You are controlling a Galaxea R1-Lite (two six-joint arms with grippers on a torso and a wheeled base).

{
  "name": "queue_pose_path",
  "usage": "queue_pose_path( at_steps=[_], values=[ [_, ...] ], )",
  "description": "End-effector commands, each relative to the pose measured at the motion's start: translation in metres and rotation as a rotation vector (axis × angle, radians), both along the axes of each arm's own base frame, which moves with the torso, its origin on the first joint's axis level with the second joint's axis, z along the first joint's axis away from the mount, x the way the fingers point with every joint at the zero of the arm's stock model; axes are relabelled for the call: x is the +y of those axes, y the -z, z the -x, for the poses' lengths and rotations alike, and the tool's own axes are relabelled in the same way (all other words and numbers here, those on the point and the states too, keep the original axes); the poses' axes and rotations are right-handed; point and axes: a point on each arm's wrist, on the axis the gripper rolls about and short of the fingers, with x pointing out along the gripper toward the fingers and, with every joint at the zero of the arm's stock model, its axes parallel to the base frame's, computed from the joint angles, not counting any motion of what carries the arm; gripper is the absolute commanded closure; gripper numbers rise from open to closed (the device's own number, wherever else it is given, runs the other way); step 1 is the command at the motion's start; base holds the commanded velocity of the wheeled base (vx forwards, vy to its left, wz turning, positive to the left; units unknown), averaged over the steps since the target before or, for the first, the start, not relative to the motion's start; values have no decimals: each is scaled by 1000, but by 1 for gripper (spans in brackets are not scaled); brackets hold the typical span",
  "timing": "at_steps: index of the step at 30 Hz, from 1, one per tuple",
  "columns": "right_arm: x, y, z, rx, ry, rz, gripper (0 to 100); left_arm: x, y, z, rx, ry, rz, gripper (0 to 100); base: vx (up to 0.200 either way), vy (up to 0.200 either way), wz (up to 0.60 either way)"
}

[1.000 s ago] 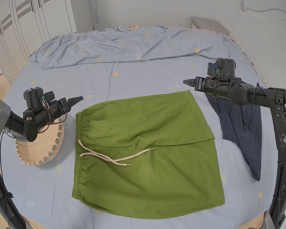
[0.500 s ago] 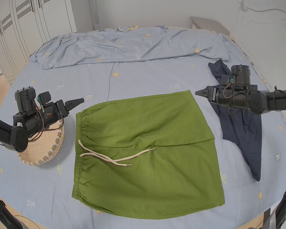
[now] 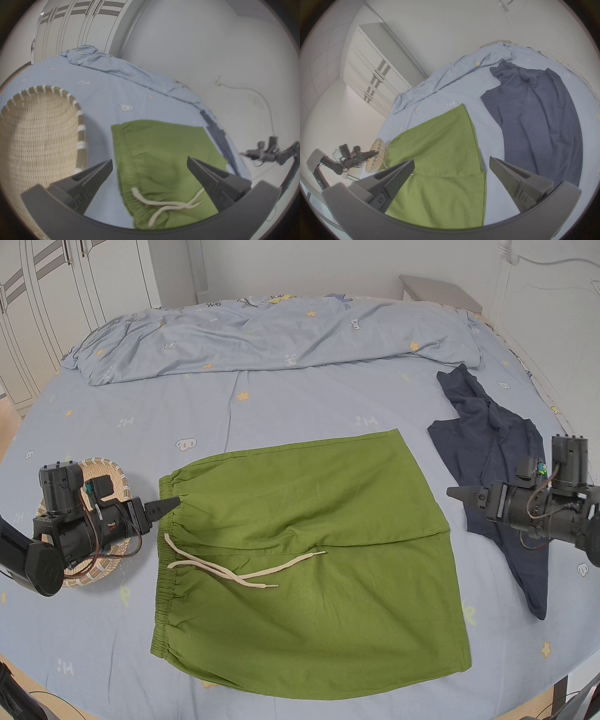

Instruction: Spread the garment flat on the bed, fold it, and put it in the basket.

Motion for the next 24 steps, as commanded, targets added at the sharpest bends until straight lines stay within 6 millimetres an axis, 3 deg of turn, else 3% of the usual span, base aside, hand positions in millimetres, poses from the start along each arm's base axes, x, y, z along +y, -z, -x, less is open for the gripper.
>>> queue_pose_path(
  at_steps=[1, 8, 16, 24],
  values=[
    [-7, -19, 48, -105, -33, -48, 0, -1, 46, -1, 133, -33, -93, 0, 0, 0, 0],
    [-7, -16, 46, -94, -33, -47, 0, 13, 50, -6, 115, -167, -236, 0, 0, 0, 0],
    [-5, -9, 42, -68, -34, -42, 0, 25, 43, -4, 81, -212, -239, 0, 0, 0, 0],
    [-8, -9, 42, -66, -25, -43, 0, 21, 48, 35, 153, -161, -143, 0, 0, 0, 0]
  ],
)
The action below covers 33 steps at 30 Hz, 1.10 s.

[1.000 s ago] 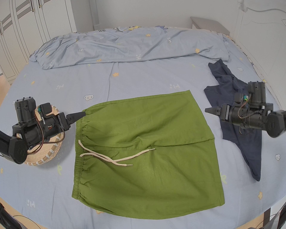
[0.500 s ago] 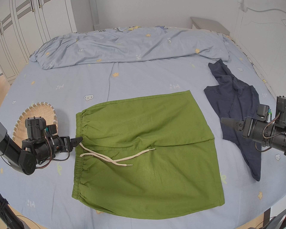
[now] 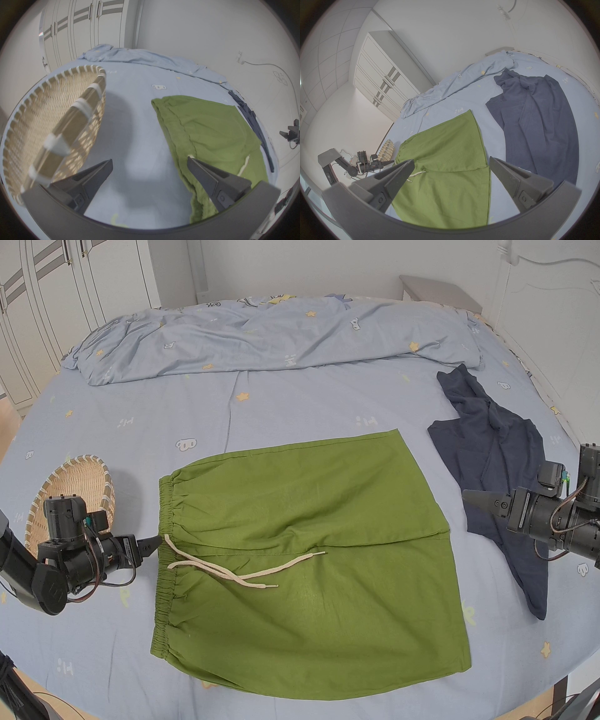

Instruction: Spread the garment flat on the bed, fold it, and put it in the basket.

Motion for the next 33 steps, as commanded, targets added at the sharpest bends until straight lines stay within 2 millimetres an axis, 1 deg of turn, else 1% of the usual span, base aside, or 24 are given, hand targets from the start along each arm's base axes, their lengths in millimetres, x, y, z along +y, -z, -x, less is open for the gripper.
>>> queue_pose_path(
  at_steps=[1, 5, 6, 9, 11, 12, 14, 16, 17, 22, 25, 28, 29, 33],
  values=[
    [-2, 2, 0, 8, 10, 1, 0, -2, 2, 31, 45, 38, 130, 0, 0, 0, 0],
    [-4, 10, 5, 34, 12, 6, 0, 3, 4, 48, 88, 67, 299, 0, 0, 0, 0],
    [-5, 13, 9, 46, 13, 8, 0, 6, 8, 55, 118, 77, 351, 0, 0, 0, 0],
    [-8, 17, 16, 56, 23, 10, 0, 10, 17, 65, 164, 97, 393, 0, 0, 0, 0],
    [-13, 22, 18, 78, 44, 13, 0, 11, 26, 74, 209, 100, 409, 0, 0, 0, 0],
    [-13, 22, 18, 78, 44, 13, 0, 11, 26, 74, 209, 100, 409, 0, 0, 0, 0],
    [-14, 26, 20, 94, 49, 10, 0, 9, 37, 89, 273, 93, 424, 0, 0, 0, 0],
    [-14, 26, 20, 98, 51, 5, 0, 7, 41, 95, 293, 102, 435, 0, 0, 0, 0],
    [-14, 25, 20, 95, 50, 1, 0, 6, 44, 100, 303, 135, 462, 0, 0, 0, 0],
    [-12, 26, 20, 97, 42, 2, 0, 11, 51, 108, 322, 263, 583, 0, 0, 0, 0],
    [-12, 26, 20, 97, 36, 0, 0, 11, 60, 107, 359, 293, 617, 0, 0, 0, 0],
    [-12, 26, 20, 97, 35, -2, 0, 10, 69, 105, 369, 310, 592, 0, 0, 0, 0],
    [-13, 25, 20, 96, 36, -2, 0, 12, 75, 104, 368, 319, 569, 0, 0, 0, 0],
    [-12, 26, 20, 97, 35, -2, 0, 14, 85, 108, 358, 324, 545, 0, 0, 0, 0]
  ],
)
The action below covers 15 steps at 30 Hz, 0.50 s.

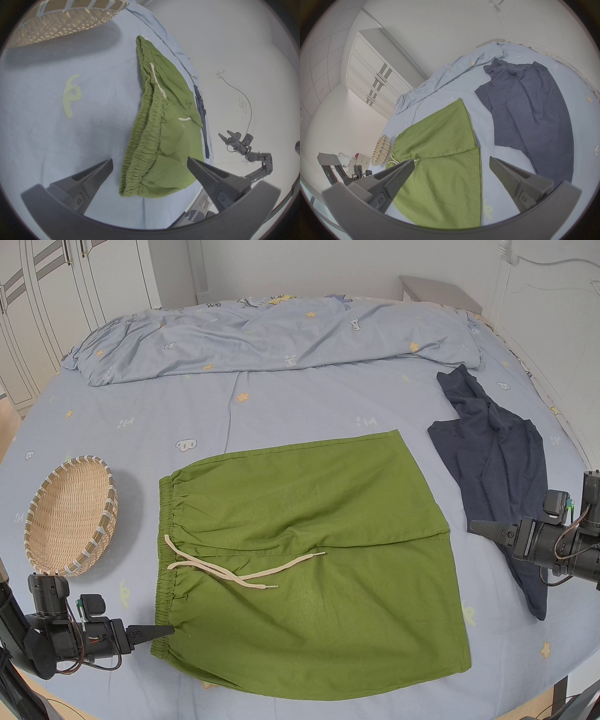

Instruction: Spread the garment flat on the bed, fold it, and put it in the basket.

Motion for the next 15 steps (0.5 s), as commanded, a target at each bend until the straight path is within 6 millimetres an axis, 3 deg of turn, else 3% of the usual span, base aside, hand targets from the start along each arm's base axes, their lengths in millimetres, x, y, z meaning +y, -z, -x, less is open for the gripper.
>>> queue_pose_path(
  at_steps=[1, 15],
  values=[
    [1, 1, 0, 3, -4, 0, 0, 3, 24, 5, 80, -3, 3, 0, 0, 0, 0],
    [1, 2, 0, 7, -7, 1, 0, -8, 26, 1, 76, 58, 12, 0, 0, 0, 0]
  ],
)
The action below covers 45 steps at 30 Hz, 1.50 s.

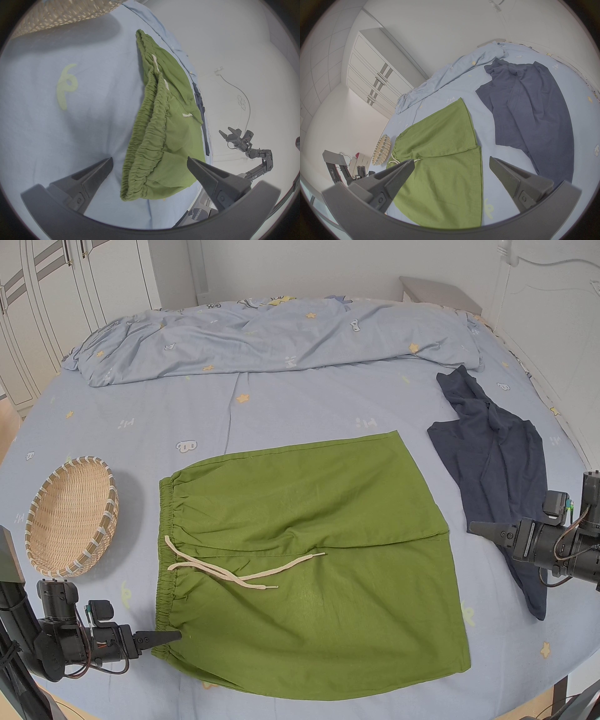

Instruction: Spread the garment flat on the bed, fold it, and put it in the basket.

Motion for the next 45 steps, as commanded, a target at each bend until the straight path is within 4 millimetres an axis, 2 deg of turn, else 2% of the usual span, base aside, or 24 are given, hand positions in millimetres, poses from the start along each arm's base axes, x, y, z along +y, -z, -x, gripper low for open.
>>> queue_pose_path(
  at_steps=[1, 5, 6, 14, 19, 23, 26, 28, 29, 31, 37, 45],
  values=[
    [0, 1, -1, 5, 0, 1, 0, -4, 6, 4, 46, 16, 9, 0, 0, 0, 0],
    [0, 3, -2, 12, 0, 2, 0, -4, 7, 4, 54, 13, 9, 0, 0, 0, 0],
    [0, 3, -2, 12, 0, 2, 0, -4, 7, 5, 55, 13, 9, 100, 0, 0, 0],
    [0, 3, -2, 12, 0, 2, 0, -4, 7, 10, 98, 16, 20, 100, 0, 0, 0],
    [0, 6, 2, 25, 0, 4, 0, 4, 2, 11, 76, -31, 18, 100, 0, 0, 0],
    [5, 30, 15, 122, -39, 22, 0, 17, -3, 18, 63, -70, 47, 100, 0, 0, 0],
    [7, 44, 23, 188, -62, 31, 0, 22, -4, 22, 35, -41, 75, 100, 0, 0, 0],
    [7, 67, 35, 297, -125, 18, 0, 29, -1, 28, -15, 6, 84, 100, 0, 0, 0],
    [7, 67, 35, 297, -125, 18, 0, 29, -1, 28, -15, 6, 84, 100, 0, 0, 0],
    [6, 80, 45, 376, -183, -14, 0, 30, 2, 32, -54, 55, 64, 100, 0, 0, 0],
    [3, 99, 59, 501, -220, -43, 0, 30, 6, 31, -61, 70, 53, 100, 0, 0, 0],
    [4, 115, 61, 599, -253, -60, 0, 32, 7, 28, -60, 66, 53, 100, 0, 0, 0]
  ],
)
